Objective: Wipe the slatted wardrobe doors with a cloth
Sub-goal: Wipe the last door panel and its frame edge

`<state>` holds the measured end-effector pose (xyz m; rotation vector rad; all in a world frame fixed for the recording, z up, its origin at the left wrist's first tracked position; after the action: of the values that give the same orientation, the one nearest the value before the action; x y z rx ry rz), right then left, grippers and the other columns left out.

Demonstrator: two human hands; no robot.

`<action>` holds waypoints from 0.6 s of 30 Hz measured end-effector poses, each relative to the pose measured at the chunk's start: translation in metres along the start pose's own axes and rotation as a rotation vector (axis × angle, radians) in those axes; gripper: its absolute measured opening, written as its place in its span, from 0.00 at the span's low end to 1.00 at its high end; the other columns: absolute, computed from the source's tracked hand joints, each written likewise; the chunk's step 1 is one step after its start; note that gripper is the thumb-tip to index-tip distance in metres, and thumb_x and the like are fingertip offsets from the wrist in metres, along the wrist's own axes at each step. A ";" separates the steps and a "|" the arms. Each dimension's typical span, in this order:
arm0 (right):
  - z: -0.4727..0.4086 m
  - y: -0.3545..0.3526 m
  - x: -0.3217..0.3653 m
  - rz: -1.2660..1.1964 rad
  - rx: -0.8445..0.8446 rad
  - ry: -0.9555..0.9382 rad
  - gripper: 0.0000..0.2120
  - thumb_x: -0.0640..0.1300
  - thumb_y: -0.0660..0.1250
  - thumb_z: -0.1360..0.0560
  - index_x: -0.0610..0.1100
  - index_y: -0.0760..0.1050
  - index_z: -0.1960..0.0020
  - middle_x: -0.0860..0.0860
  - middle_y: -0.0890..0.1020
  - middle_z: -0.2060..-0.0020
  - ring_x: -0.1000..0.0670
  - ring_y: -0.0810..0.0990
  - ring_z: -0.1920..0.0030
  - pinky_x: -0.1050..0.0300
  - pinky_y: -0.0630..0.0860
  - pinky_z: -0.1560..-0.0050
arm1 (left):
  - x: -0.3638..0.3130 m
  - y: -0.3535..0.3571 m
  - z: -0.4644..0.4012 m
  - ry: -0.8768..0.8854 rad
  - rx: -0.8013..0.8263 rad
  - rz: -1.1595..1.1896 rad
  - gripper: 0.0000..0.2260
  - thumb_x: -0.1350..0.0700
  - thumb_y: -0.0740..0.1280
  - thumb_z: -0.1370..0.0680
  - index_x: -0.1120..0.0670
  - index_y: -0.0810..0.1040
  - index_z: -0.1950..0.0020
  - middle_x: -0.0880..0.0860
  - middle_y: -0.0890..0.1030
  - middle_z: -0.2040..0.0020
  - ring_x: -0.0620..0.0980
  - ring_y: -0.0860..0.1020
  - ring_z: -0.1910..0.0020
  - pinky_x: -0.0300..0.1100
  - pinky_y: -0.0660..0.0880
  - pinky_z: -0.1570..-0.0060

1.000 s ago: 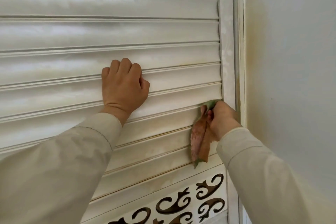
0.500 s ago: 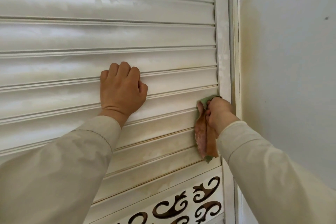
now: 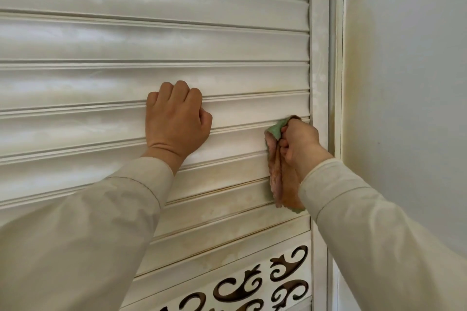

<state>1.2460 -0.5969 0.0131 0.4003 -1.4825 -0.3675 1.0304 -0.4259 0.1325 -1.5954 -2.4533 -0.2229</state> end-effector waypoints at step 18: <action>0.041 0.053 -0.026 0.123 0.220 0.089 0.15 0.39 0.55 0.23 0.47 0.65 0.68 0.52 0.65 0.79 0.55 0.58 0.85 0.72 0.53 0.82 | 0.000 -0.001 0.001 0.001 -0.029 0.021 0.05 0.57 0.63 0.29 0.56 0.70 0.63 0.54 0.70 0.64 0.57 0.67 0.63 0.47 0.57 0.61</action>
<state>1.2028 -0.5393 0.0169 0.4913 -1.4568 -0.0868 1.0295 -0.4258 0.1313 -1.6307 -2.4423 -0.2574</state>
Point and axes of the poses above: each hand's wrist, its own z-axis away from the middle knuckle, its own y-axis out of the palm, x = y × z, the point moved 9 cm from there along -z, towards the middle knuckle
